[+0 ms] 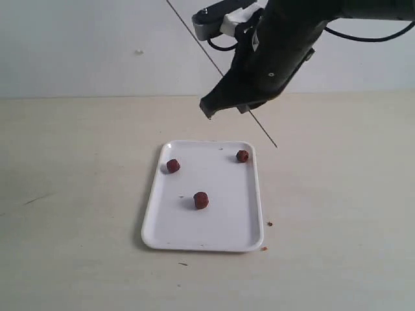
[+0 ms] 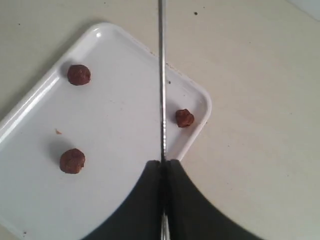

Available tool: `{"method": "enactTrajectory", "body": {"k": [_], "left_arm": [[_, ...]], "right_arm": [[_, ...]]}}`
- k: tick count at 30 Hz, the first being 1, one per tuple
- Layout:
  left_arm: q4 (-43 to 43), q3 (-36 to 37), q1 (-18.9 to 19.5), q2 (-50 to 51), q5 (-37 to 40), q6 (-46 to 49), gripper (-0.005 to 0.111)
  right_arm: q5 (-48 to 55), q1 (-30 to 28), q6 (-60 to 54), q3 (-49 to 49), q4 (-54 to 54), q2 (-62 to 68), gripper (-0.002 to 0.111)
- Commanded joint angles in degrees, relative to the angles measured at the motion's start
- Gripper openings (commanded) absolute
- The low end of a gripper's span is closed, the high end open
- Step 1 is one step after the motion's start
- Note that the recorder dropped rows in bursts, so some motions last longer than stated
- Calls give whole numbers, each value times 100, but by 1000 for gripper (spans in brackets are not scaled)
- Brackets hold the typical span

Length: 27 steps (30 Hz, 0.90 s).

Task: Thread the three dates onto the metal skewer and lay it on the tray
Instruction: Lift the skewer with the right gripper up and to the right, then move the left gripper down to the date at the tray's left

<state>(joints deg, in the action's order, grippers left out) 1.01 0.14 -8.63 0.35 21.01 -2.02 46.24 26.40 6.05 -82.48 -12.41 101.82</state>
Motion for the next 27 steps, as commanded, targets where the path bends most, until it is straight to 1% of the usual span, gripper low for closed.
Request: {"method": "enactTrajectory", "body": {"k": [1,4,7,8,11,12,13,15,19,20,21,22,23,24,25,26,27], "left_arm": [[55,-14,17,-35,-64,103,0],[148,-14,17,-35,-29,267,0],[627,-14,17,-35,-175,794,0],[740,-14,17,-35,-459,912,0],[774,-14,17,-35,-2002,912,0],[774,-14,17,-35,-2516,912,0],[763,-14,17,-35,-3097,687,0],[763,-14,17,-35,-3668,91,0],[775,-14,17,-35,-4205,-735,0],[774,-14,17,-35,-4657,-1460,0],[777,-14,17,-35,-5185,-1511,0],[689,-14,17,-35,-5381,-1511,0],[498,-123,17,-35,-5416,-1477,0],[18,-349,17,58,-5243,-1420,0],[-365,-639,17,204,-5021,-1140,0],[-879,-906,17,398,-4746,-728,0],[-1540,-1345,17,776,-4301,-19,0]], "right_arm": [[-439,-557,-291,425,-101,-21,0],[-226,-1355,-1138,451,554,-21,0],[75,-1856,-2238,451,1520,7,0],[177,-2022,-2684,451,2014,36,0],[60,-2219,-3923,451,3266,175,0],[60,-2219,-4102,451,3394,216,0],[60,-2219,-4195,451,3470,241,0],[49,-2219,-4195,451,3445,244,0],[49,-2219,-4195,451,3445,244,0],[49,-2219,-4195,451,3445,244,0],[49,-2219,-4195,451,3445,244,0],[35,-2219,-4195,451,3447,244,0],[35,-2219,-4195,451,3447,244,0],[35,-2219,-4195,451,3447,244,0],[35,-2219,-4195,451,3447,244,0],[35,-2219,-4195,451,3447,244,0],[35,-2219,-4195,451,3447,244,0]]}}
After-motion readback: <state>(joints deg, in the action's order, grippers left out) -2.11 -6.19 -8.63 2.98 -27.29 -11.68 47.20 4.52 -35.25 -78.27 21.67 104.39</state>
